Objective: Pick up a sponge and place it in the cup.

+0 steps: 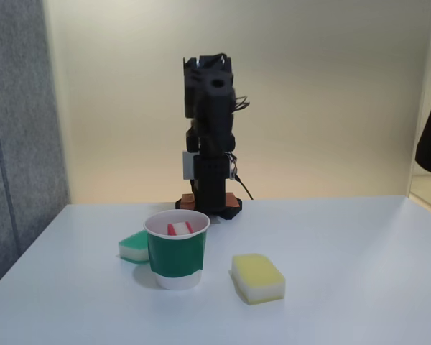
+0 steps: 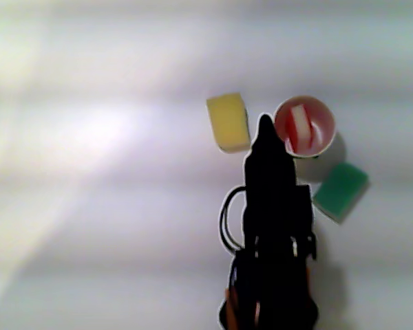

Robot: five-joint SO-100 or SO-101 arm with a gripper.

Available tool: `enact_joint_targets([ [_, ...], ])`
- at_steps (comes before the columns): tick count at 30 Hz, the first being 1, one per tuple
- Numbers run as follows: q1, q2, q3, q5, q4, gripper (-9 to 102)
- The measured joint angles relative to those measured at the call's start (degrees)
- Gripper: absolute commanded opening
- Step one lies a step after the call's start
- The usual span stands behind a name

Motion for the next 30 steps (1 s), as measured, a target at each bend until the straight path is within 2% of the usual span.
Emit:
enact_joint_targets([
  [4, 1.32, 5.98, 5.01, 0.0, 0.35, 0],
  [12, 2.37, 6.94, 11.87, 0.0, -1.32, 0],
  [25, 1.93, 6.94, 26.37, -3.78, -16.79, 0],
  [30, 0.88, 6.86, 27.42, -3.87, -18.02, 0],
])
